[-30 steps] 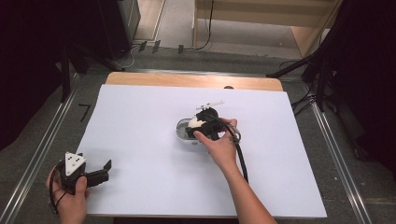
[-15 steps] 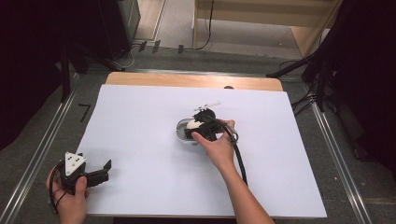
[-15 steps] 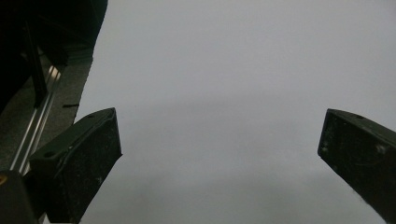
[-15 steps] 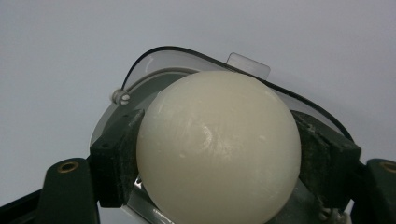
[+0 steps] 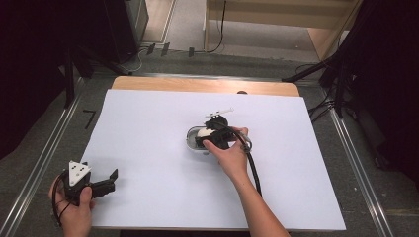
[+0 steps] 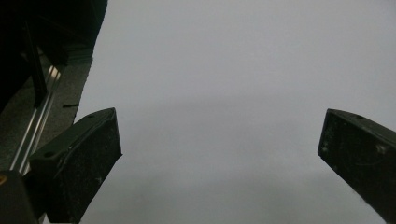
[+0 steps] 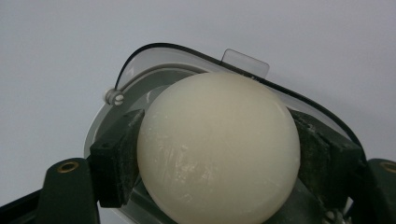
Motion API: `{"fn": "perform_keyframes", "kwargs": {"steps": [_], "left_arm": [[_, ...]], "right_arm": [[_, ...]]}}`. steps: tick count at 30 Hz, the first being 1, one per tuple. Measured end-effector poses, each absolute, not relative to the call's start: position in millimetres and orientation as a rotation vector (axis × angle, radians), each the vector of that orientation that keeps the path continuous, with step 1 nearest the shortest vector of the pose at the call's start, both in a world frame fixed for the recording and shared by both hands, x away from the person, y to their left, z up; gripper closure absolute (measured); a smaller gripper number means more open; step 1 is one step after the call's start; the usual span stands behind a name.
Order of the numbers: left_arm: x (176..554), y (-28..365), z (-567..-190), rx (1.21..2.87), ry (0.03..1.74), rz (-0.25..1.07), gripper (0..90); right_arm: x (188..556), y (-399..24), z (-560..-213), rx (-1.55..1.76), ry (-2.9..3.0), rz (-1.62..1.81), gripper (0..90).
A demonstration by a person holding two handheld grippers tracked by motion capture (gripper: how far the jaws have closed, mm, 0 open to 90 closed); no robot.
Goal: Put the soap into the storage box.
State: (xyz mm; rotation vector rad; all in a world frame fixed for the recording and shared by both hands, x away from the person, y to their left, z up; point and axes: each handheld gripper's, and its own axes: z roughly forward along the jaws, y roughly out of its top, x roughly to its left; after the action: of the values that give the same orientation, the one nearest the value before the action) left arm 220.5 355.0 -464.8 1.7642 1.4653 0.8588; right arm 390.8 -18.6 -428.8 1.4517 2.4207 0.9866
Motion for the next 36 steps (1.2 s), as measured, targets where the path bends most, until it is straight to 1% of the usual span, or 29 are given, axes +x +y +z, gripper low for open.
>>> {"fn": "perform_keyframes", "kwargs": {"steps": [21, 36], "left_arm": [[220, 355, -465, 1.767, 1.465, 0.861, 0.0], [220, 355, -465, 1.765, 1.464, 0.862, 0.0]], "right_arm": [[389, -29, -424, 1.476, 2.376, 1.061, 22.6], [383, -35, -418, 1.452, 2.360, 1.099, 23.2]]}}
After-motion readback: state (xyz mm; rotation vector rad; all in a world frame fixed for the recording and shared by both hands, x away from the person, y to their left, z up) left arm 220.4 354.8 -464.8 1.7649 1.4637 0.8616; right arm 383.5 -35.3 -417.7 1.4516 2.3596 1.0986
